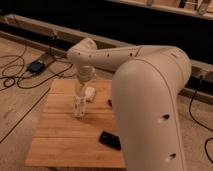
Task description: Knock the bottle over
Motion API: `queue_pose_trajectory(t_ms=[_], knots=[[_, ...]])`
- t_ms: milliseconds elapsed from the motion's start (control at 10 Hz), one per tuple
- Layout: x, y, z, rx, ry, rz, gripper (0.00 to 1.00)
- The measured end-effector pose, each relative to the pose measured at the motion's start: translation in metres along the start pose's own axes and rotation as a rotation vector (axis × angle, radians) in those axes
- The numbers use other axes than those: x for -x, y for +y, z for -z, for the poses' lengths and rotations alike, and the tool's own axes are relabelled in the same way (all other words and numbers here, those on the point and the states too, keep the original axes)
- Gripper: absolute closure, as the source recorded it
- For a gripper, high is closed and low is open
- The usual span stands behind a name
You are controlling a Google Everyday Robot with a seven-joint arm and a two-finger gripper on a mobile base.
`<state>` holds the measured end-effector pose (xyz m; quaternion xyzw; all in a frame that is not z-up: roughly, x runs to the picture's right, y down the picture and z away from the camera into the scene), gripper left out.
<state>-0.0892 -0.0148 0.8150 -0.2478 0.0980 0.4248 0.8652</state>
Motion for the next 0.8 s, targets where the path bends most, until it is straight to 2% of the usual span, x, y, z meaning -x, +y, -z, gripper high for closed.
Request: queue_pose_trajectory(t_ms=[300, 500, 800], knots=[[-0.0033, -0.0161, -0.0035, 0.005, 0.007, -0.033, 0.20], [-0.0030, -0.0140, -0.0027, 0.028, -0.001, -0.031, 0.20], [-0.0024, -0.0128, -0.0023, 0.033, -0.004, -0.029, 0.20]])
